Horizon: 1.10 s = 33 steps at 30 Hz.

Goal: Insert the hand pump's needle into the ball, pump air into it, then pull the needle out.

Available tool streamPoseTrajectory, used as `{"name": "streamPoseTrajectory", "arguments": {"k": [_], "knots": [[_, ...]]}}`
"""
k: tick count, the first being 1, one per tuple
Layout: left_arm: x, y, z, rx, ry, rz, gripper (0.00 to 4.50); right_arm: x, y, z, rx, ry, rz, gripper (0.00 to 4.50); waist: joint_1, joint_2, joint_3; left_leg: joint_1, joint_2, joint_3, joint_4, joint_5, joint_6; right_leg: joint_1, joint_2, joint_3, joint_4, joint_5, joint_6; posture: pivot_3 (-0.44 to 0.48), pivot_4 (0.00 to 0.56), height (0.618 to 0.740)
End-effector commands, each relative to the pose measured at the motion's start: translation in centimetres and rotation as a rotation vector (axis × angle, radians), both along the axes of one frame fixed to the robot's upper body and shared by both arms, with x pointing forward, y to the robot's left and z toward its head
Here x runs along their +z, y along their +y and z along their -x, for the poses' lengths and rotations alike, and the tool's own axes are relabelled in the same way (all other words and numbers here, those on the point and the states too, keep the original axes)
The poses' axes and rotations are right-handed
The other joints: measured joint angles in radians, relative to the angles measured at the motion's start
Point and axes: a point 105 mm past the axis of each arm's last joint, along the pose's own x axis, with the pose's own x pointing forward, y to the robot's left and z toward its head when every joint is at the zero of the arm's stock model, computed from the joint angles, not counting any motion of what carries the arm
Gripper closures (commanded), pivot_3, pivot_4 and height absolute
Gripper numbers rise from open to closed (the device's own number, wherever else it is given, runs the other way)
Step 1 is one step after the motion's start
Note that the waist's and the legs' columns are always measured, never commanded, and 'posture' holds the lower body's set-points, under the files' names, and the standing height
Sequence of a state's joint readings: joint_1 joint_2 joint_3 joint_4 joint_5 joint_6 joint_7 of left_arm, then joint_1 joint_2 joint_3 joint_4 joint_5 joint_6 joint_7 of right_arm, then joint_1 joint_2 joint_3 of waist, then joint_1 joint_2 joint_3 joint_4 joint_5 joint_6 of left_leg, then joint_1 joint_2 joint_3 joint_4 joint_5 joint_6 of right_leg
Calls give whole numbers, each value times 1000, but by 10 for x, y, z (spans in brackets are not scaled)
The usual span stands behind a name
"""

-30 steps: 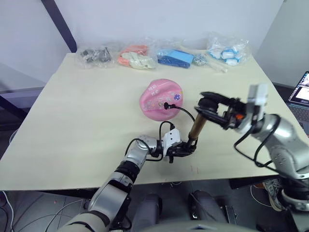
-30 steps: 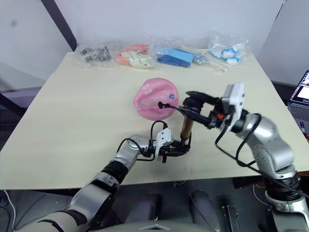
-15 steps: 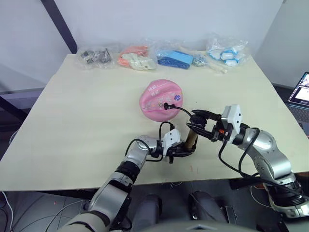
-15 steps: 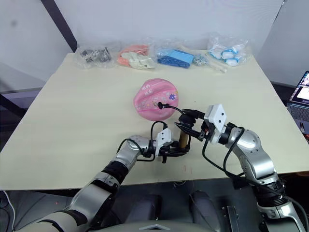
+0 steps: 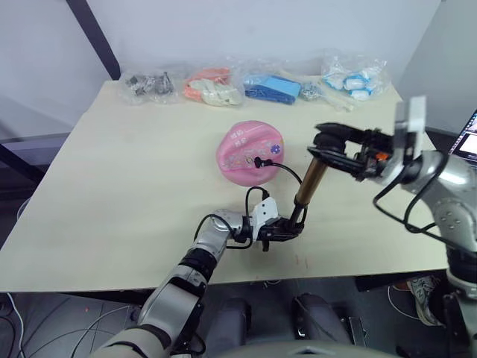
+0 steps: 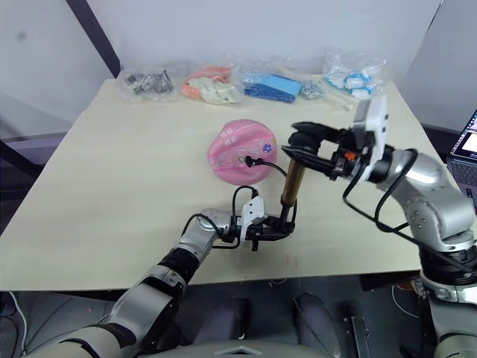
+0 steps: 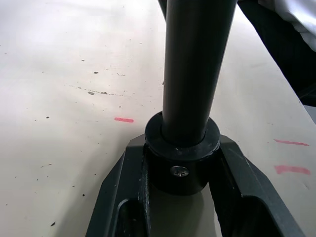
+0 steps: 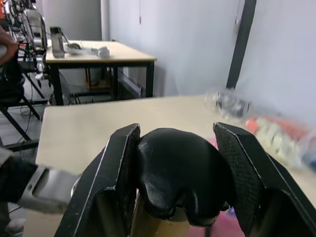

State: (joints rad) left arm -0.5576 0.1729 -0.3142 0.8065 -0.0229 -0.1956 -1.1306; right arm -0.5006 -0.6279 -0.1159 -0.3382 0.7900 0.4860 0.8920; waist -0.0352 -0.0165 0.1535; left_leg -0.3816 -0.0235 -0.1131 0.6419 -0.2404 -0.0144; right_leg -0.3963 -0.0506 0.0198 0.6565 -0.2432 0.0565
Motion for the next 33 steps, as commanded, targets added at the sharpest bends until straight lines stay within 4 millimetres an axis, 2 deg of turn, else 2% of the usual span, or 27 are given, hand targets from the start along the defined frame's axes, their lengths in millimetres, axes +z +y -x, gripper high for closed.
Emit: {"name": "streamPoseTrajectory", "arguments": {"k": [1, 3, 5, 10, 15, 21, 23, 29, 33], "knots": [[-15, 13, 0, 49, 59, -46, 3427, 39, -9, 14, 13, -140, -62, 2557, 0, 0, 0, 0, 0, 0, 0, 0, 0, 0, 0, 0, 0, 0, 0, 0, 150, 740], [-14, 13, -1, 53, 45, -51, 3427, 44, -12, 15, 13, -153, -76, 2557, 0, 1, 1, 0, 0, 0, 0, 0, 0, 0, 0, 0, 0, 0, 0, 0, 150, 740], [-13, 12, -1, 52, 31, -46, 3427, 38, -10, 17, 25, -152, -47, 2557, 0, 0, 1, 0, 0, 0, 0, 0, 0, 0, 0, 0, 0, 0, 0, 0, 150, 740], [-8, 10, -5, 65, -38, -20, 3427, 4, 5, 20, 67, -97, 21, 2557, 0, 0, 1, 0, 0, 0, 0, 0, 0, 0, 0, 0, 0, 0, 0, 0, 150, 740], [-7, 7, -6, 70, -37, 4, 3427, -41, 20, 14, 57, -28, 137, 2557, 0, 0, 0, 2, 0, 1, 0, 0, 0, 1, 0, 1, 0, 0, 0, 0, 150, 740], [-8, 0, -5, 59, -30, 20, 3427, -80, 33, 12, 44, 46, 214, 2557, 3, 0, -1, 2, 0, 1, 0, 0, 0, 2, 0, 0, 0, 0, 0, 0, 150, 740], [-7, -3, -5, 57, -24, 32, 3427, -89, 35, 12, 40, 59, 227, 2557, 4, 0, -2, 2, 0, 1, 0, 0, 0, 2, 0, 0, 0, 0, 0, 0, 150, 740], [-6, -14, -5, 49, -19, 46, 3427, -133, 27, 15, 10, 141, 327, 2557, 22, 1, -3, 2, -1, 1, 0, 0, 0, 3, 0, 0, -2, 0, 0, 0, 150, 740], [-6, -19, -4, 42, -14, 53, 3427, -132, 25, 12, -10, 142, 313, 2557, 25, 2, -4, 2, -1, 1, 0, 0, 1, 4, -1, 0, -4, 0, 0, 0, 150, 740]]}}
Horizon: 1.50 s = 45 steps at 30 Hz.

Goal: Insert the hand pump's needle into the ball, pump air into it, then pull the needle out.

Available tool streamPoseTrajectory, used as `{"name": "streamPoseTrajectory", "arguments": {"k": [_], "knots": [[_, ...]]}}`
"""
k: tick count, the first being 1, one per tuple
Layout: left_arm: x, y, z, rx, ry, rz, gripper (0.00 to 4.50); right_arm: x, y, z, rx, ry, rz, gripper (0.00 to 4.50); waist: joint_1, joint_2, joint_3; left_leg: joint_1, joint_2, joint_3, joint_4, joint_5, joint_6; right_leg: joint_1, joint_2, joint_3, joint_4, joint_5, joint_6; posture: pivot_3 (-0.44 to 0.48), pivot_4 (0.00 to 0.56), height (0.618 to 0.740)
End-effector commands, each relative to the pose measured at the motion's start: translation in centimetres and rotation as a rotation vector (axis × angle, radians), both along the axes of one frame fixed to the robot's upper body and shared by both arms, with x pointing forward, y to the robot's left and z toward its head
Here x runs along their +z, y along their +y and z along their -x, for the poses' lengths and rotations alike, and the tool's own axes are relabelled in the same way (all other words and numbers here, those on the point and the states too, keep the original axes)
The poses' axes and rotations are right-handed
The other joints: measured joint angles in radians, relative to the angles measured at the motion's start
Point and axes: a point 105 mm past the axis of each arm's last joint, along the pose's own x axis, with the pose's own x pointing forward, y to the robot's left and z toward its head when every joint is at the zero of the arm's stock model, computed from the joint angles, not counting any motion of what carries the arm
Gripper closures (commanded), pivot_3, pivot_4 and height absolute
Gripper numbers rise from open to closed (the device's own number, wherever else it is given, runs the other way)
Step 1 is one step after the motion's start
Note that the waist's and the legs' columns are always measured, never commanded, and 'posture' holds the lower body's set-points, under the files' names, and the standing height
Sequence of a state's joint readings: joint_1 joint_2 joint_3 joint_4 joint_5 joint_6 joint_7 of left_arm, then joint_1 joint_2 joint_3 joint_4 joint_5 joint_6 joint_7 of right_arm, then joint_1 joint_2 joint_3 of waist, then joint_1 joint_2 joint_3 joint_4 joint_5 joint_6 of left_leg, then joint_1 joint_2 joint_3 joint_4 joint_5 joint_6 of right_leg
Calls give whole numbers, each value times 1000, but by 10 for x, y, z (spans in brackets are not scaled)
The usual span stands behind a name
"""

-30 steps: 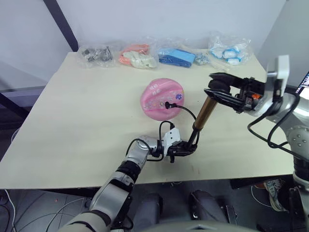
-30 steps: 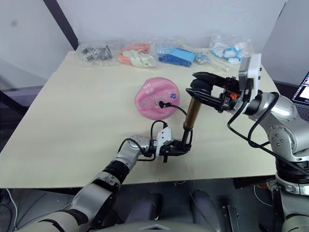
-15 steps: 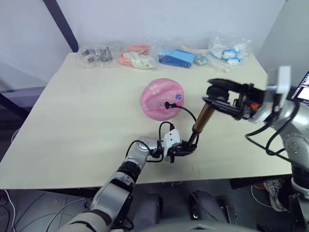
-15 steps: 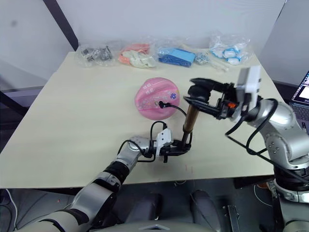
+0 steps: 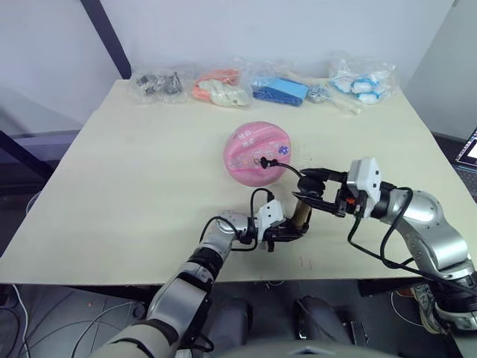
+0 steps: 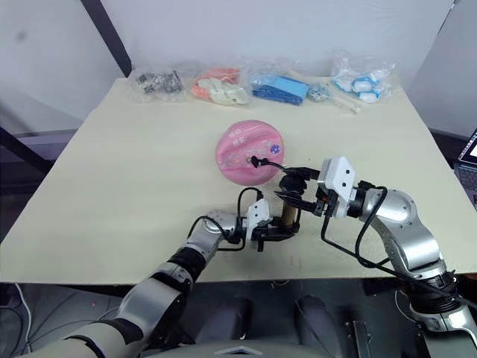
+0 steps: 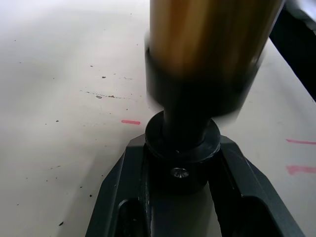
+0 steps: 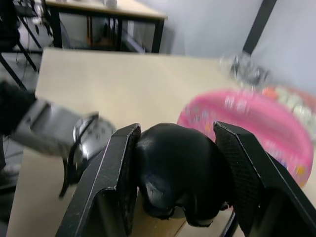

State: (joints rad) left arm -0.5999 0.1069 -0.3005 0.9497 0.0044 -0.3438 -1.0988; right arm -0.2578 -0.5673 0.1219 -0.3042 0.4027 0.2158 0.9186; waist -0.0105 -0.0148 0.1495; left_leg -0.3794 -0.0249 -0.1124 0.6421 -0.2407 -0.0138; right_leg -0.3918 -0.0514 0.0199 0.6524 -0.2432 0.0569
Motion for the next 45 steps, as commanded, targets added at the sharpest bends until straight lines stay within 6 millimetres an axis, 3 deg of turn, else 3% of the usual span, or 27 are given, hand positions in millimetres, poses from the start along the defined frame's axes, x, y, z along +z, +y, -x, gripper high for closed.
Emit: {"name": "streamPoseTrajectory", "arguments": {"k": [1, 3, 12, 25, 28, 34, 45], "knots": [[-4, -3, -4, 56, 40, 16, 3427, -23, 2, 5, 24, 102, 42, 2557, 1, 0, 0, 0, 0, 0, 0, 0, 0, 0, 0, 0, 0, 0, 0, 0, 150, 740], [-6, -5, -3, 56, 39, 12, 3427, -9, -1, 4, 32, 66, 16, 2557, 2, 1, 0, 0, 0, 0, 0, 0, 0, 0, 0, -1, -1, 0, 0, 0, 150, 740], [-16, 0, 1, 55, 50, -27, 3427, 89, -15, 4, 88, -95, -127, 2557, 3, 3, 3, -4, -1, -2, 0, -1, 1, -2, -1, -2, -2, 0, 0, 0, 150, 740], [-22, 7, 3, 58, 45, -52, 3427, 148, -33, 9, 112, -153, -257, 2557, 0, 3, 4, -4, -1, -3, 0, -1, 1, -2, -1, -3, -2, 0, 0, 0, 150, 740], [-23, 9, 3, 60, 45, -54, 3427, 138, -30, 9, 117, -121, -233, 2557, -1, 2, 5, -4, -1, -3, 0, -1, 1, -2, -1, -3, -2, 0, 0, 0, 150, 740], [-23, 11, 3, 60, 41, -56, 3427, 80, -21, 1, 88, -27, -112, 2557, -4, 3, 3, -2, 0, -2, 0, -1, 1, -1, -1, -3, -2, 0, 0, 0, 150, 740], [-22, 14, 1, 68, 36, -55, 3427, -27, 0, 7, 72, 153, 26, 2557, -7, -1, -3, 0, 1, -1, -2, -1, 1, 0, 0, -3, -2, 0, 0, 0, 150, 740]]}}
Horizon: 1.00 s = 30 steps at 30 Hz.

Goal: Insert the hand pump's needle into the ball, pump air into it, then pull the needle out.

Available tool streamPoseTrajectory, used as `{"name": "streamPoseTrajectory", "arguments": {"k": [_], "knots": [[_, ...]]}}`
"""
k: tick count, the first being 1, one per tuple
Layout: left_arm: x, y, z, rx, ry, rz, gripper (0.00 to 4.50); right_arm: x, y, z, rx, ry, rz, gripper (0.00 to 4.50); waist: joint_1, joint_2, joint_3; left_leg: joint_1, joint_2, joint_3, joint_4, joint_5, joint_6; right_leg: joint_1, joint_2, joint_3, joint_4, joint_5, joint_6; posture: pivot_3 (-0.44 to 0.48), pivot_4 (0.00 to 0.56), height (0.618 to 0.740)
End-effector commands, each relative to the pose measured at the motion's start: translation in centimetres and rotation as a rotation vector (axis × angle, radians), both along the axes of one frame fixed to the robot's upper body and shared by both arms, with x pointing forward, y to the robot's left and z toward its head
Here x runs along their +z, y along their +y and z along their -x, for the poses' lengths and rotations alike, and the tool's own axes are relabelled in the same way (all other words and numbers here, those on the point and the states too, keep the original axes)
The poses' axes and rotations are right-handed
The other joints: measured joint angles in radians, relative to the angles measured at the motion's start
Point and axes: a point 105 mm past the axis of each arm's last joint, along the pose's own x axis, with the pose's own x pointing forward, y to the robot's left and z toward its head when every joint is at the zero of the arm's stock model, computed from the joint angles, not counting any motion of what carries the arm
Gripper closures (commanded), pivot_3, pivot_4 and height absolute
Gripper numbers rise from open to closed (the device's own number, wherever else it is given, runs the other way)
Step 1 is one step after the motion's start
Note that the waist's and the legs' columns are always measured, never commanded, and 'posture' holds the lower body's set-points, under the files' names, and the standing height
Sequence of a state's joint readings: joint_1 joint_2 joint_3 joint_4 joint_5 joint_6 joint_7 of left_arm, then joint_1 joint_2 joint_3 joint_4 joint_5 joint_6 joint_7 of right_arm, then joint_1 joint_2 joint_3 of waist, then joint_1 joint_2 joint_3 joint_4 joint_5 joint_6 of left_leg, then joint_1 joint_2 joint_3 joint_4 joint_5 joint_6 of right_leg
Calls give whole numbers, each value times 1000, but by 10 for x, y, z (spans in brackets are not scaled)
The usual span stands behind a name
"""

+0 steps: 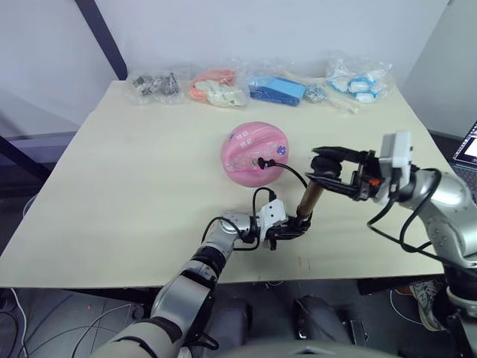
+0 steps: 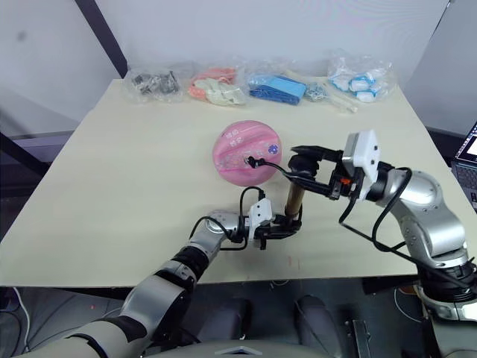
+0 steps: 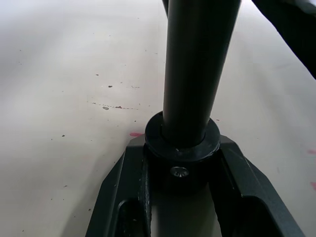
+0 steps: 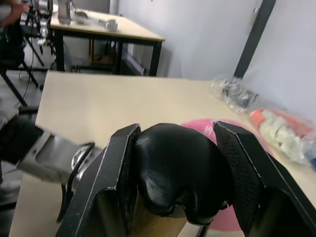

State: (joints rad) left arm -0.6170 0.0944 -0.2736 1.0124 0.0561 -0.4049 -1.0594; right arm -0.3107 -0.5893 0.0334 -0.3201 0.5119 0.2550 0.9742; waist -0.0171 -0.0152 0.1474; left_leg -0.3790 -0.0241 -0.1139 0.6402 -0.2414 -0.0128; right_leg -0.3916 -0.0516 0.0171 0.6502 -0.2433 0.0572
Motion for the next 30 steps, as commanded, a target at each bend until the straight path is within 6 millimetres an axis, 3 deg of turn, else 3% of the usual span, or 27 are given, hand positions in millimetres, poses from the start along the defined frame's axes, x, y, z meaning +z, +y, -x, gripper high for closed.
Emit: {"name": "streamPoseTrajectory", "arguments": {"k": [1, 4, 7, 13, 19, 21, 24, 30], "knots": [[-18, 13, 5, 44, 71, -36, 3427, -64, 10, 6, 28, 197, 99, 2557, 0, -1, -1, 0, 0, 0, 0, 0, 0, 0, 0, 0, 0, 0, 0, 0, 150, 740], [-18, 13, 5, 45, 70, -35, 3427, -82, 7, 5, 4, 214, 144, 2557, 0, -2, -2, 2, 0, 0, -1, 0, 0, 1, 0, 0, 0, 0, 0, 0, 150, 740], [-18, 13, 5, 45, 68, -35, 3427, -83, 5, 1, -17, 193, 156, 2557, -1, -1, -2, 3, 0, 0, -1, 0, 0, 2, 0, 0, -1, 0, 0, 0, 150, 740], [-18, 15, 5, 46, 70, -39, 3427, -30, 8, -2, 28, 99, 44, 2557, -2, -1, -1, 3, 1, 0, -2, 0, 0, 2, 1, 0, -2, 0, 0, 0, 150, 740], [-21, 19, 7, 44, 75, -46, 3427, 50, 2, 0, 77, -41, -37, 2557, 0, 2, 3, -2, 0, 0, -2, 0, 0, -1, 0, 1, -2, 0, 0, 0, 150, 740], [-22, 19, 8, 42, 77, -47, 3427, 67, 1, 2, 89, -73, -45, 2557, 0, 3, 4, -2, 1, -1, -2, 0, 0, -1, 1, 0, -2, 0, 0, 0, 150, 740], [-22, 20, 8, 41, 77, -50, 3427, 90, -2, 5, 99, -112, -55, 2557, 0, 2, 5, -2, 1, -1, -2, 0, 0, -2, 1, -1, -2, 0, 0, 0, 150, 740], [-23, 21, 9, 32, 81, -58, 3427, 115, 0, 9, 103, -182, -50, 2557, -2, 2, 5, -2, 1, 0, -2, 0, 0, -2, 1, 0, -2, 0, 0, 0, 150, 740]]}}
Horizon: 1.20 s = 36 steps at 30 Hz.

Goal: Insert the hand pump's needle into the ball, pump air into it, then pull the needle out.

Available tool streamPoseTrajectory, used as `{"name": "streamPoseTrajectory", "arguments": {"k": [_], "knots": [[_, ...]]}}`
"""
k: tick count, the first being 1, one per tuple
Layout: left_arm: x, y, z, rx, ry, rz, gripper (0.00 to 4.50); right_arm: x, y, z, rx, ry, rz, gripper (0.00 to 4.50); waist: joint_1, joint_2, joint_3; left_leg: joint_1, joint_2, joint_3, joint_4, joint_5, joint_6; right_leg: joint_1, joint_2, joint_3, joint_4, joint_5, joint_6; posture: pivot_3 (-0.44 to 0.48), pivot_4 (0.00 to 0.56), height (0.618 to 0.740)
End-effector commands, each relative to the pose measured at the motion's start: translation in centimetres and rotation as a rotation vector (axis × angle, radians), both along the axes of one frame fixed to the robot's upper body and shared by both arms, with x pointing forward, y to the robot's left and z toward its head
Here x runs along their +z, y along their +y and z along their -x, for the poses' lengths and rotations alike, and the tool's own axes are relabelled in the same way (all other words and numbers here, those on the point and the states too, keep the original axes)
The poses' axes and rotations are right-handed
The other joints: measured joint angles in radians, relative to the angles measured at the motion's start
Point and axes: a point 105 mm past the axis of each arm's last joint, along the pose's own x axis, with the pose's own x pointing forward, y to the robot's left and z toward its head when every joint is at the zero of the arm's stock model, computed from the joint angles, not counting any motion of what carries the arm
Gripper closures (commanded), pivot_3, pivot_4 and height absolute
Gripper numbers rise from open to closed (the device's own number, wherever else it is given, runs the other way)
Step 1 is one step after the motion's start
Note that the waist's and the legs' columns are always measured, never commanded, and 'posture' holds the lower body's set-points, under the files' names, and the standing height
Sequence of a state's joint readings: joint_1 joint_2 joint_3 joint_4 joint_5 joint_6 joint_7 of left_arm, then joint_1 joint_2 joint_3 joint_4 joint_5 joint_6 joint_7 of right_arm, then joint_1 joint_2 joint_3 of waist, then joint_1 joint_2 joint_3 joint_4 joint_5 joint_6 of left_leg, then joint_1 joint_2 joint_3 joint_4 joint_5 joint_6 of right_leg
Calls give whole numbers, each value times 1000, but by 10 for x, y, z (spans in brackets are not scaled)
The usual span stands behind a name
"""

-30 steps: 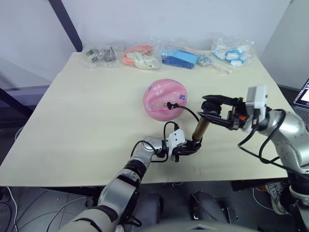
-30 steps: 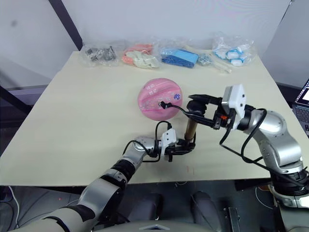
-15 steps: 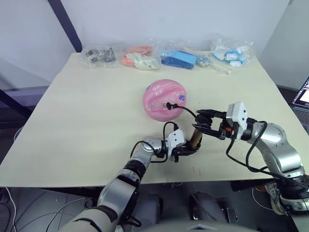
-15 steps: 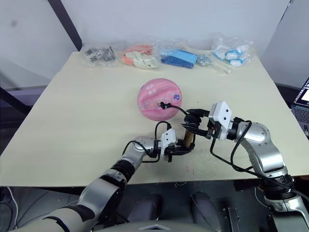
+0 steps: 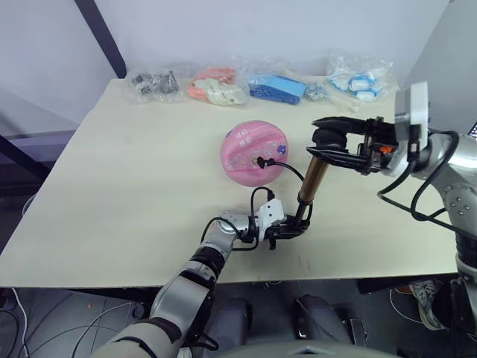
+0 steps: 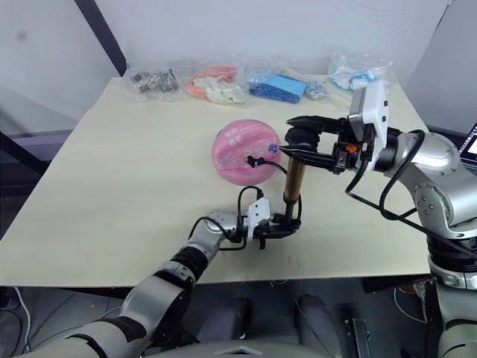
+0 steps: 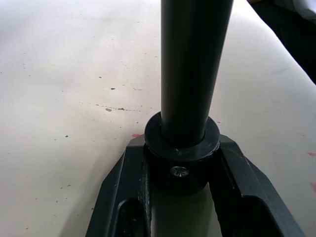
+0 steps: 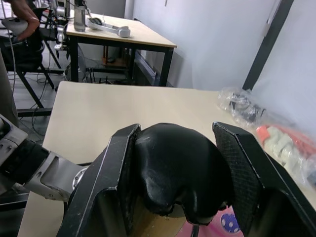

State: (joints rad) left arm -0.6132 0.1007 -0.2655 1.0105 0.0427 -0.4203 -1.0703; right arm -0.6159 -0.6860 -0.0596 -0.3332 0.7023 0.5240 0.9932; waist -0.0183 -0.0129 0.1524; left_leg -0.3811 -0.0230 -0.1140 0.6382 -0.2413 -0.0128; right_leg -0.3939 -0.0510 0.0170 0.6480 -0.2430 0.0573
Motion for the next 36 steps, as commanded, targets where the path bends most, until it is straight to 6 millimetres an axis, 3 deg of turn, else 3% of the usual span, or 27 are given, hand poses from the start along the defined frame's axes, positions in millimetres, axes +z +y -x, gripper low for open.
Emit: {"name": "streamPoseTrajectory", "arguments": {"k": [1, 6, 10, 23, 29, 32, 36], "knots": [[-25, 19, 9, 29, 90, -76, 3427, 36, 2, 13, 26, -134, -43, 2557, -1, 0, 0, 0, 0, 0, 0, 0, 0, 0, 0, 0, 0, 0, 0, 0, 150, 740], [-26, 18, 11, 8, 99, -90, 3427, 33, 26, 17, 69, -140, -35, 2557, -2, 0, 0, 0, 1, 0, 0, 0, 0, -1, 0, 0, 0, 0, 0, 0, 150, 740], [-27, 17, 11, 0, 108, -101, 3427, 4, 38, 17, 90, -82, 21, 2557, -2, 0, 0, 0, 1, 0, -1, 0, 0, -1, 0, 0, 0, 0, 0, 0, 150, 740], [-27, 16, 12, -6, 116, -120, 3427, -100, 30, 9, -6, 181, 196, 2557, -1, -3, -3, 2, 1, 0, -1, 0, 0, 1, 0, 0, 0, 0, 0, 0, 150, 740], [-27, 16, 12, -4, 115, -119, 3427, -135, 28, 12, -34, 250, 234, 2557, -1, -4, -5, 2, 1, 0, -1, 0, 0, 2, 1, 0, 0, 0, 0, 0, 150, 740], [-27, 16, 12, -5, 114, -119, 3427, -142, 27, 12, -45, 250, 241, 2557, -1, -5, -5, 2, 1, 0, -1, 0, 0, 2, 1, 0, 0, 0, 0, 0, 150, 740], [-28, 16, 13, -4, 114, -120, 3427, -118, 26, 8, -41, 182, 199, 2557, -2, -5, -5, 2, 1, 0, -1, 0, 0, 2, 1, 0, 0, 0, 0, 0, 150, 740]]}}
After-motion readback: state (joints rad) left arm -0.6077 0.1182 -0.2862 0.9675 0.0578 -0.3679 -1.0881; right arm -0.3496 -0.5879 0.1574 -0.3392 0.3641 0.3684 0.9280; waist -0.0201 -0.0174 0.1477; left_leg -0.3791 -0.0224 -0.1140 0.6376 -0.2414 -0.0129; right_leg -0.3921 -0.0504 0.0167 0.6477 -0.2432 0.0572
